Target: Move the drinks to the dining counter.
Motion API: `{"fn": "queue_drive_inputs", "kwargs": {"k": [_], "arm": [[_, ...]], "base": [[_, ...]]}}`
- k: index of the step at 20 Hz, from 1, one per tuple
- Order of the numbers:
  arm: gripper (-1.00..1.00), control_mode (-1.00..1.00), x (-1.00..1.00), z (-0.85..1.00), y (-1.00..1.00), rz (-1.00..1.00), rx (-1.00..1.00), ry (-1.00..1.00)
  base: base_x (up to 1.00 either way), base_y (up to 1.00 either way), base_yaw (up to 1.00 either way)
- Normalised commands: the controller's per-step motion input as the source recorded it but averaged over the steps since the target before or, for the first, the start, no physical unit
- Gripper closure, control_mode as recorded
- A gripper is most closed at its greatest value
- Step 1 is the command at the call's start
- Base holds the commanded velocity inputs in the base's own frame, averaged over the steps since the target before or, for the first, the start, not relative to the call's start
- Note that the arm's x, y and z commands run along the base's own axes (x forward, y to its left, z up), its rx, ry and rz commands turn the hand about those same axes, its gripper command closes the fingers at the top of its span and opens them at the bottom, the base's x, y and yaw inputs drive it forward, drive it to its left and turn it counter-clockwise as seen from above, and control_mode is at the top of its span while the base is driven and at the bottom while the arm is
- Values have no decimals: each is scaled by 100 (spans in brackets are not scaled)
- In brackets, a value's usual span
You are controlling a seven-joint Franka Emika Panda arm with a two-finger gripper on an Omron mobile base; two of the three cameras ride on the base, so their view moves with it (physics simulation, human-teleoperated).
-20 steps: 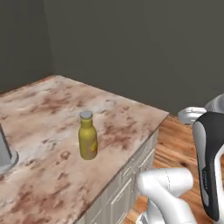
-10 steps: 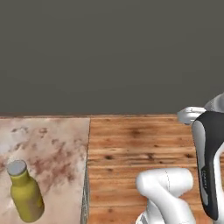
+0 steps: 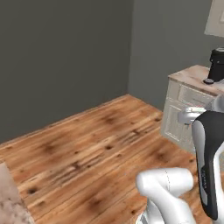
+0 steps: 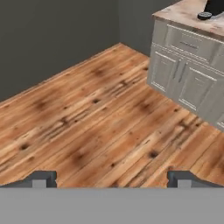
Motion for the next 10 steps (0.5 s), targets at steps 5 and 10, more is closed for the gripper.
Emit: {"fn": "queue_drive_inputs", "kwargs": {"k": [5,10], "arm": [[-100,100,0,0,0,0,0,0],[-100,100,0,0,0,0,0,0]], "base": [[0,3,-100],[7,3,-90]]}}
